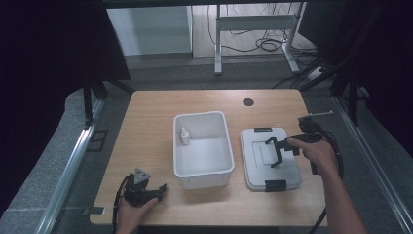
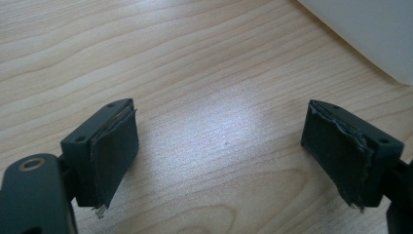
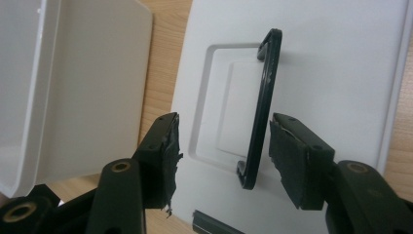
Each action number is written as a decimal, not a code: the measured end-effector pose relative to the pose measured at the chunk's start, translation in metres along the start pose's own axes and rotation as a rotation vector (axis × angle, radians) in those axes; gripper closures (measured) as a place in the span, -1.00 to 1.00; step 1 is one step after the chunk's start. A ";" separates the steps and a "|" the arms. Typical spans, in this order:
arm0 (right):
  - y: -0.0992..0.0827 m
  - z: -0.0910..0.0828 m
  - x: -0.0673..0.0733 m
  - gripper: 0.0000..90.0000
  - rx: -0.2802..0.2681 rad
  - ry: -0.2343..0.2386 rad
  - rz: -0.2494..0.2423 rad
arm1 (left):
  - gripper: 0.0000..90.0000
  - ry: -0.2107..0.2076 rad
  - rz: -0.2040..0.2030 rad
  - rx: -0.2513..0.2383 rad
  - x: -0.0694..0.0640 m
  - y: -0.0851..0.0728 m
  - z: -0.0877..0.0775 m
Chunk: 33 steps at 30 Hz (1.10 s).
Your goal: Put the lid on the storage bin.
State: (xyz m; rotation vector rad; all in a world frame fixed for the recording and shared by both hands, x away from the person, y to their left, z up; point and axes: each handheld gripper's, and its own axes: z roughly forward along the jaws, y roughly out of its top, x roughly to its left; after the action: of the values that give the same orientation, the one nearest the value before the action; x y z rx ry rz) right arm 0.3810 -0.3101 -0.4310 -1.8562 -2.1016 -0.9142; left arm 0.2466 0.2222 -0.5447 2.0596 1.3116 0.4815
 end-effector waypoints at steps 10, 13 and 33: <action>0.013 0.007 -0.001 0.10 0.043 -0.056 0.008 | -0.70 0.000 0.000 0.001 0.000 0.000 0.000; 0.017 0.010 -0.001 0.24 0.070 -0.067 0.005 | -0.70 0.000 0.000 0.001 0.000 0.000 0.000; 0.032 0.043 -0.014 0.60 0.203 -0.129 0.042 | -0.70 0.000 0.000 0.001 0.000 0.000 0.000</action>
State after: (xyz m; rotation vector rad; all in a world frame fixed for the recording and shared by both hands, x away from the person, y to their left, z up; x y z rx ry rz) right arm 0.4244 -0.2974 -0.4622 -1.8899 -2.1289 -0.5620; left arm 0.2466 0.2221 -0.5446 2.0607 1.3121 0.4807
